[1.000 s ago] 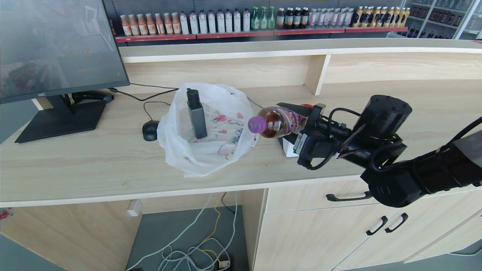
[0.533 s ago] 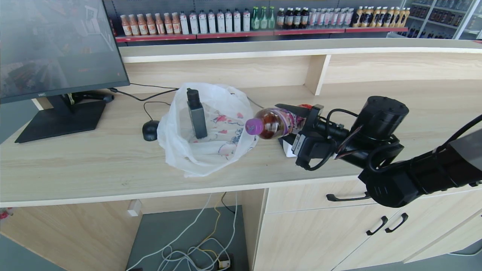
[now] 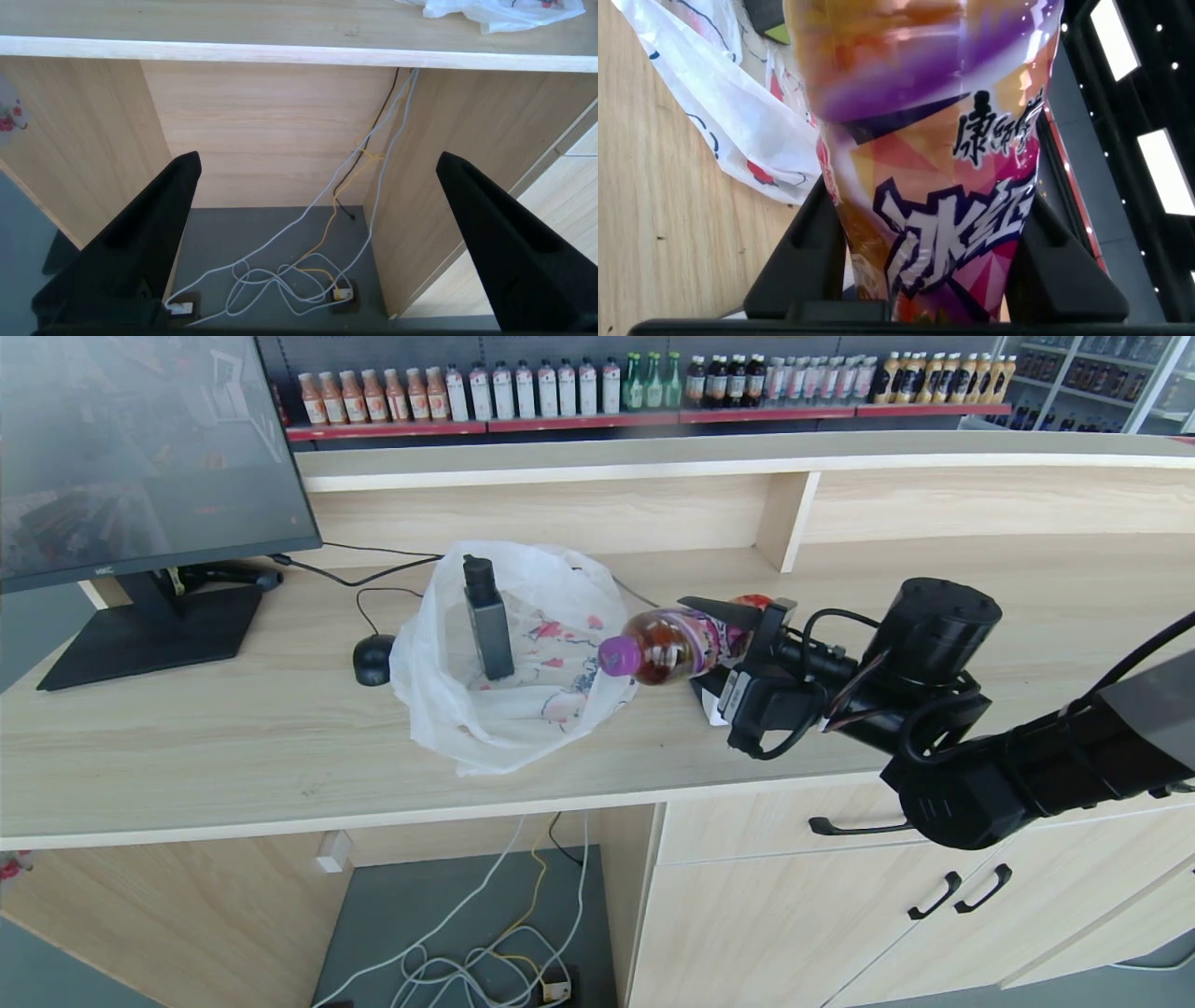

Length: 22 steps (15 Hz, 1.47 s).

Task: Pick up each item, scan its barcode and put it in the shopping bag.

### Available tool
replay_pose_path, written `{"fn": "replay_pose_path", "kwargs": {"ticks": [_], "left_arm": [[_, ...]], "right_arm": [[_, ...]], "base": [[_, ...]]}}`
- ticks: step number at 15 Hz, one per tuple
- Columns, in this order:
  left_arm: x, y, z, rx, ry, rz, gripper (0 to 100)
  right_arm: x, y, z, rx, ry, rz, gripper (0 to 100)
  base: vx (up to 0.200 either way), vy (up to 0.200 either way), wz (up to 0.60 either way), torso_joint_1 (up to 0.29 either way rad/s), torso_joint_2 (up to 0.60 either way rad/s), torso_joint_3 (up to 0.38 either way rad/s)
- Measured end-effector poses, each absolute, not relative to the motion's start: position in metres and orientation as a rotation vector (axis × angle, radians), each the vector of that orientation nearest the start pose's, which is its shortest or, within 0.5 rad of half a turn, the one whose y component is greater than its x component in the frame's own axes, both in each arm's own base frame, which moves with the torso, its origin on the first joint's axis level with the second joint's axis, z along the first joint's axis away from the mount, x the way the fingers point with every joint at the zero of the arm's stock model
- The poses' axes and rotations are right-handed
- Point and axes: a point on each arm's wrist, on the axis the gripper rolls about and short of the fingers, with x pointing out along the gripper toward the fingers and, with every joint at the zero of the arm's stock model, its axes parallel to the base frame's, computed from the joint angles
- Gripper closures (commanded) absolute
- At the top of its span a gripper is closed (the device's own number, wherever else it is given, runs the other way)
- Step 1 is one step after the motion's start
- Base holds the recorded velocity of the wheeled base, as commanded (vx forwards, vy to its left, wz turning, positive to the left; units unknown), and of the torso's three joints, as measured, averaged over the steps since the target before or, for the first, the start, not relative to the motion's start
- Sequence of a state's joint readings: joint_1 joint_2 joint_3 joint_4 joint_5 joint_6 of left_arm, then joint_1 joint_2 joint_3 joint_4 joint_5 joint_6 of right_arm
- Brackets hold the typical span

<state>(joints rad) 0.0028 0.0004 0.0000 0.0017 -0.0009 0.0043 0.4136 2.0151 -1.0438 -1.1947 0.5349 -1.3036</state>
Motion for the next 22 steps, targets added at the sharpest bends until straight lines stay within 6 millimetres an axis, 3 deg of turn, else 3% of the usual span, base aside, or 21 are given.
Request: {"fn": "replay_pose_path", "kwargs": {"ticks": [11, 22], "left_arm": [[-0.023, 0.0, 0.075, 0.004, 0.002, 0.001, 0], [-0.023, 0.0, 0.075, 0.005, 0.002, 0.001, 0]], "right_arm": [[0.351, 0.167, 0.193, -1.145, -0.777, 0.644, 100], [0.337, 0.16, 0.248, -0.801, -0.753, 0.502, 100]], "base": [[0.0, 0.0, 0.0, 0.0, 0.0, 0.0], [0.0, 0.0, 0.0, 0.0, 0.0, 0.0]]}}
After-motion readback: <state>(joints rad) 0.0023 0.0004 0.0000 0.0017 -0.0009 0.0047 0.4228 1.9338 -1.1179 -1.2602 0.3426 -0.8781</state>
